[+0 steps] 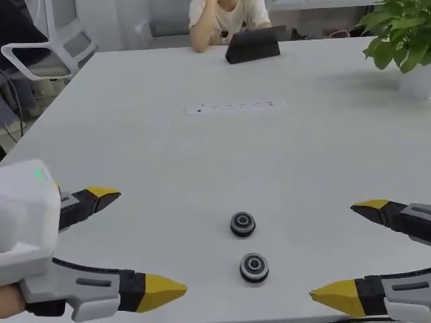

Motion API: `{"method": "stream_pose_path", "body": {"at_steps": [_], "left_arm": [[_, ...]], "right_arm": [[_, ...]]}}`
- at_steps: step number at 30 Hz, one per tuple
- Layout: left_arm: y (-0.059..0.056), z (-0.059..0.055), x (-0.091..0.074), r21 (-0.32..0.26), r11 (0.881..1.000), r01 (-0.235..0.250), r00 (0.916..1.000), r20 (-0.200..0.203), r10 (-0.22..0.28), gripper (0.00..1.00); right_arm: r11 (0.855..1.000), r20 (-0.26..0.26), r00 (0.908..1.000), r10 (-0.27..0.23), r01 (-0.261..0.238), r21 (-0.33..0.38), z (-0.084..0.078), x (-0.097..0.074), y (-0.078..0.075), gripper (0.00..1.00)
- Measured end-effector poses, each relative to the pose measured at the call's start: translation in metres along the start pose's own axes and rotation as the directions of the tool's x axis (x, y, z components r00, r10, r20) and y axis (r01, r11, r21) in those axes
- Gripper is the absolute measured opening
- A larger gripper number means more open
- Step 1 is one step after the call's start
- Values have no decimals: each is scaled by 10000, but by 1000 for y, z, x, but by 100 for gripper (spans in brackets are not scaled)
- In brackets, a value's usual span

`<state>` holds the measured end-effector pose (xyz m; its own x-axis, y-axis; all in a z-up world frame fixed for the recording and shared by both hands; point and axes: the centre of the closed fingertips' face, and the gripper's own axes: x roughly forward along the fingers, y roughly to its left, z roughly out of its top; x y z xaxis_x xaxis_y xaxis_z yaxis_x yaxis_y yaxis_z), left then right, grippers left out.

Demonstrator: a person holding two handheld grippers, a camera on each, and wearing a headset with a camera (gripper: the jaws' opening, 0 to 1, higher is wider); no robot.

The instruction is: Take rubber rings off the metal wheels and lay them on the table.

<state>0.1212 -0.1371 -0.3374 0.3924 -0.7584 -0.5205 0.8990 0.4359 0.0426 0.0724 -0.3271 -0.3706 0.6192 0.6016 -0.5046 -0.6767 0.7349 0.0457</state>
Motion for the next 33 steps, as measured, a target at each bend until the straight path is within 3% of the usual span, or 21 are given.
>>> {"method": "stream_pose_path", "body": {"at_steps": [33], "left_arm": [[-2, -3, -4, -83, 9999, -98, 9999, 50, 98, 98]], "right_arm": [[9998, -227, 9997, 52, -56, -192, -7, -3, 3, 93]]}}
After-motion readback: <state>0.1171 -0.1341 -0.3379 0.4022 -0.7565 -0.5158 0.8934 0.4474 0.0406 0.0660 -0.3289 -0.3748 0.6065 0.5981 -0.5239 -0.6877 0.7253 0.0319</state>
